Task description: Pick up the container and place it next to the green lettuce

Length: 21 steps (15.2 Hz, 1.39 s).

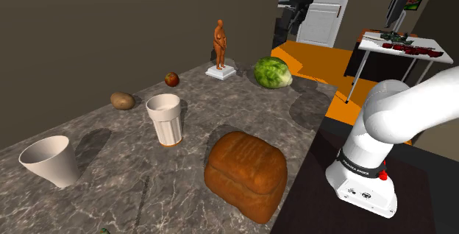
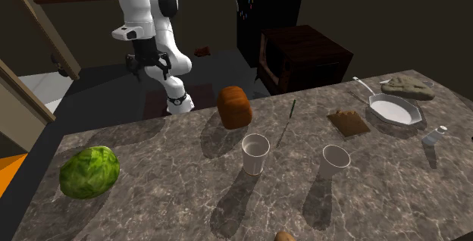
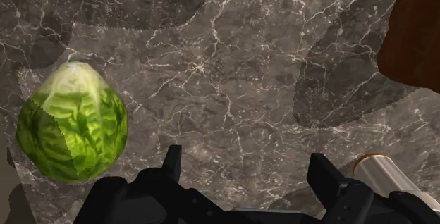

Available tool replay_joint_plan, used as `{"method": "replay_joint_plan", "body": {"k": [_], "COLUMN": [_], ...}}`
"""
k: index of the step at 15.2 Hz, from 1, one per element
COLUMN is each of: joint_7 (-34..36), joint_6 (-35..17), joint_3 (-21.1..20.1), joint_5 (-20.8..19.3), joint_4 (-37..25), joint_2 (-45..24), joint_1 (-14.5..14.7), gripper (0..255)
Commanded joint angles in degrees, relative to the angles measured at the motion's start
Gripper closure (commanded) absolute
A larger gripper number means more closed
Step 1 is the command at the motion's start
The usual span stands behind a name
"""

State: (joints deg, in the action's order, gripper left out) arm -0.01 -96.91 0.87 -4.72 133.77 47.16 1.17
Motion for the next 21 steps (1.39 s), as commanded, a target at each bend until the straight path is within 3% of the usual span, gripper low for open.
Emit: {"method": "replay_joint_plan", "body": {"k": [1,11,21], "joint_7": [0.0,5.7,10.8], "joint_6": [0.0,-9.5,-15.5], "joint_3": [0.0,-5.5,-10.4], "joint_5": [0.0,4.6,6.5], "joint_4": [0.0,-4.8,-15.8], "joint_2": [0.0,-17.4,-37.1], "joint_1": [0.0,3.3,5.9], "gripper": [0,0,0]}}
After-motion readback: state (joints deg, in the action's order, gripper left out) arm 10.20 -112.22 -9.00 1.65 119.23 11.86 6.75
